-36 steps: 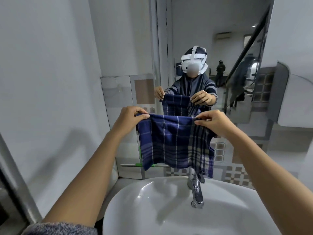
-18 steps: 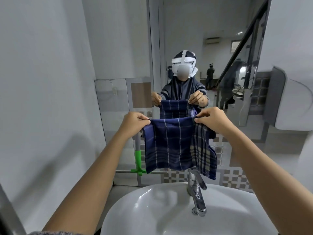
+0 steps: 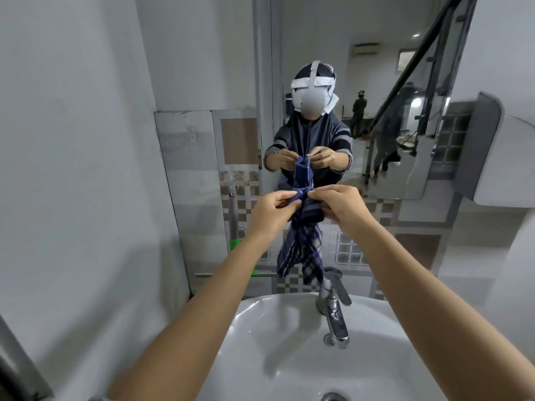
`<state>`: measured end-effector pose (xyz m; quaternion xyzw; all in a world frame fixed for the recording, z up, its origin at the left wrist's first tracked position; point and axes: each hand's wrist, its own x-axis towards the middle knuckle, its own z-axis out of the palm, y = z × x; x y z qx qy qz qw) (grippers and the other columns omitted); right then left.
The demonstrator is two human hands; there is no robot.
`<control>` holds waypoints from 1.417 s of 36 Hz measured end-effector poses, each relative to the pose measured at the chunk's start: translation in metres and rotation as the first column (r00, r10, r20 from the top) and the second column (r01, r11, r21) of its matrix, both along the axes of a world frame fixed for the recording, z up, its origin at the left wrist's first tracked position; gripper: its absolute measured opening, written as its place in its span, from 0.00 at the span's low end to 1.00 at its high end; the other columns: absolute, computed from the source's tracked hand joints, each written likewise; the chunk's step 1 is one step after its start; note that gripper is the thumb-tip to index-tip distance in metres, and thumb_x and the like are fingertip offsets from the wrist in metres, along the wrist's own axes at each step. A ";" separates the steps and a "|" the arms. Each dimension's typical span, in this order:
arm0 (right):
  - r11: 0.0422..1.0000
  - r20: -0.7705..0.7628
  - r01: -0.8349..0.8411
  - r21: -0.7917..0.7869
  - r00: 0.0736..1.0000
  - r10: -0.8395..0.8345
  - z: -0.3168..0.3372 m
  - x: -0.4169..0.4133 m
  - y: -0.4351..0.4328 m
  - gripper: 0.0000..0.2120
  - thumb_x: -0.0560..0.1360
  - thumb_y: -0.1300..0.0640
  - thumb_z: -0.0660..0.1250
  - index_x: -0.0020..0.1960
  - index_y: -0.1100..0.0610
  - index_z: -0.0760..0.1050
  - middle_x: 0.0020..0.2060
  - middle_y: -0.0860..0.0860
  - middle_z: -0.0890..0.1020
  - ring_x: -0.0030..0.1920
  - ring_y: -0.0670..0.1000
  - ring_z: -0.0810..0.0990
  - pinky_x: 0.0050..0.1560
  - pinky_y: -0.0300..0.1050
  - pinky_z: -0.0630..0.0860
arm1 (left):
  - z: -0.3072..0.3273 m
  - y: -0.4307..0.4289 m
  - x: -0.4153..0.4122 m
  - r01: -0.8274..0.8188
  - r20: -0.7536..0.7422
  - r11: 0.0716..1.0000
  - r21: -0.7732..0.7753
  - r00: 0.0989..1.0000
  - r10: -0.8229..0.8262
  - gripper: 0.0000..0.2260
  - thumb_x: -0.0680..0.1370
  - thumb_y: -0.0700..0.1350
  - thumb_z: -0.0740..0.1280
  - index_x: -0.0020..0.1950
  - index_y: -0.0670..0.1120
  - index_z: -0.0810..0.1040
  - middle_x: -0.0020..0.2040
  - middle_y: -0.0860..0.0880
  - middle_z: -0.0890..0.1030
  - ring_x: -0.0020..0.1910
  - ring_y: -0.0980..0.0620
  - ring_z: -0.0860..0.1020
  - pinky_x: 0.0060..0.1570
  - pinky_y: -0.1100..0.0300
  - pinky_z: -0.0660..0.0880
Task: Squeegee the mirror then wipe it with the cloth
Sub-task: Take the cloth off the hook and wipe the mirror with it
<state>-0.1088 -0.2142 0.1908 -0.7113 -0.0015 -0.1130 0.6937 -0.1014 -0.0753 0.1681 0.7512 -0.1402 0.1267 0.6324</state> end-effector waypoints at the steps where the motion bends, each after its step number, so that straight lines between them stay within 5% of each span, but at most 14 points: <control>1: 0.998 0.007 -0.019 0.057 1.000 0.018 0.000 -0.001 0.001 0.03 0.74 0.66 0.66 0.42 0.63 0.78 0.35 0.56 0.80 0.30 0.47 0.80 0.30 0.35 0.77 | -0.003 0.001 -0.002 0.015 0.016 1.000 -0.005 1.000 -0.015 0.13 0.74 0.39 0.69 0.58 0.41 0.79 0.53 0.43 0.82 0.52 0.47 0.80 0.56 0.49 0.76; 6: 0.976 0.010 -0.140 0.164 0.990 0.140 -0.003 -0.005 0.002 0.12 0.77 0.72 0.56 0.48 0.62 0.77 0.40 0.56 0.81 0.38 0.50 0.81 0.34 0.35 0.79 | -0.009 0.001 -0.011 0.056 0.036 0.996 -0.066 0.998 -0.054 0.20 0.72 0.43 0.72 0.63 0.41 0.75 0.59 0.44 0.79 0.57 0.49 0.78 0.61 0.52 0.74; 11: 0.963 0.113 -0.190 0.191 0.979 0.171 -0.008 -0.007 0.002 0.11 0.75 0.73 0.60 0.49 0.62 0.79 0.39 0.55 0.83 0.36 0.48 0.84 0.35 0.36 0.79 | -0.013 0.003 -0.014 0.109 0.136 0.994 -0.023 0.985 -0.105 0.25 0.70 0.42 0.74 0.65 0.43 0.73 0.59 0.48 0.79 0.58 0.55 0.77 0.59 0.62 0.74; 19: 0.992 0.272 -0.049 -0.119 0.959 0.080 -0.011 -0.005 -0.002 0.09 0.70 0.65 0.72 0.50 0.61 0.81 0.41 0.57 0.83 0.43 0.51 0.81 0.51 0.43 0.80 | 0.000 0.017 -0.009 -0.010 0.289 1.000 0.015 0.957 0.005 0.12 0.76 0.34 0.64 0.58 0.40 0.79 0.53 0.47 0.82 0.52 0.55 0.79 0.53 0.68 0.74; 24: 0.962 0.388 0.110 -0.251 0.922 -0.004 -0.017 -0.005 -0.006 0.17 0.67 0.57 0.76 0.54 0.55 0.79 0.48 0.53 0.82 0.49 0.47 0.80 0.51 0.36 0.77 | 0.014 0.029 -0.008 0.139 0.259 0.990 -0.008 0.957 -0.132 0.12 0.76 0.33 0.63 0.52 0.48 0.80 0.47 0.53 0.82 0.48 0.58 0.80 0.51 0.65 0.75; 29: 0.966 0.274 -0.080 -0.244 0.950 0.148 -0.017 -0.001 -0.005 0.27 0.68 0.46 0.71 0.65 0.51 0.71 0.59 0.53 0.78 0.58 0.48 0.77 0.58 0.45 0.74 | 0.025 0.043 -0.002 0.298 0.226 0.952 -0.066 0.934 -0.276 0.15 0.76 0.31 0.62 0.50 0.49 0.80 0.48 0.53 0.83 0.49 0.56 0.81 0.52 0.62 0.76; 34: 0.985 0.254 -0.170 -0.034 0.952 0.173 -0.011 -0.001 -0.004 0.08 0.74 0.60 0.67 0.53 0.56 0.78 0.45 0.55 0.81 0.44 0.51 0.79 0.45 0.46 0.77 | 0.036 0.053 0.008 0.337 0.223 0.940 0.059 0.913 -0.342 0.14 0.76 0.30 0.63 0.55 0.45 0.79 0.50 0.50 0.82 0.52 0.55 0.81 0.54 0.63 0.76; 38: 0.994 0.292 -0.106 0.016 0.951 0.097 -0.005 0.004 -0.013 0.05 0.69 0.57 0.71 0.44 0.54 0.81 0.39 0.53 0.82 0.40 0.53 0.79 0.41 0.46 0.77 | 0.041 0.060 0.016 0.367 0.176 0.922 0.121 0.906 -0.384 0.14 0.74 0.30 0.65 0.58 0.41 0.77 0.53 0.46 0.81 0.50 0.56 0.81 0.52 0.64 0.77; 42: 0.999 0.346 -0.028 -0.023 0.938 0.034 0.006 0.012 -0.021 0.01 0.71 0.58 0.71 0.43 0.53 0.80 0.38 0.52 0.82 0.40 0.51 0.80 0.42 0.44 0.79 | 0.038 0.054 0.019 0.432 0.117 0.899 0.068 0.892 -0.437 0.16 0.73 0.30 0.67 0.59 0.41 0.76 0.52 0.46 0.82 0.48 0.55 0.82 0.49 0.62 0.79; 47: 0.972 0.462 0.142 -0.189 0.886 -0.039 0.026 0.021 -0.031 0.01 0.72 0.56 0.71 0.43 0.51 0.80 0.43 0.54 0.83 0.43 0.51 0.81 0.51 0.51 0.77 | 0.039 0.034 0.023 0.465 0.022 0.885 -0.033 0.885 -0.464 0.19 0.71 0.43 0.71 0.61 0.45 0.76 0.57 0.48 0.80 0.56 0.52 0.79 0.55 0.59 0.77; 51: 0.940 0.530 0.232 -0.250 0.845 -0.067 0.042 0.029 -0.039 0.03 0.71 0.55 0.72 0.44 0.50 0.79 0.44 0.50 0.83 0.47 0.49 0.81 0.51 0.48 0.78 | 0.047 0.003 0.031 0.246 0.202 0.968 0.044 0.947 -0.250 0.15 0.72 0.40 0.72 0.58 0.43 0.78 0.47 0.55 0.81 0.45 0.64 0.80 0.46 0.69 0.76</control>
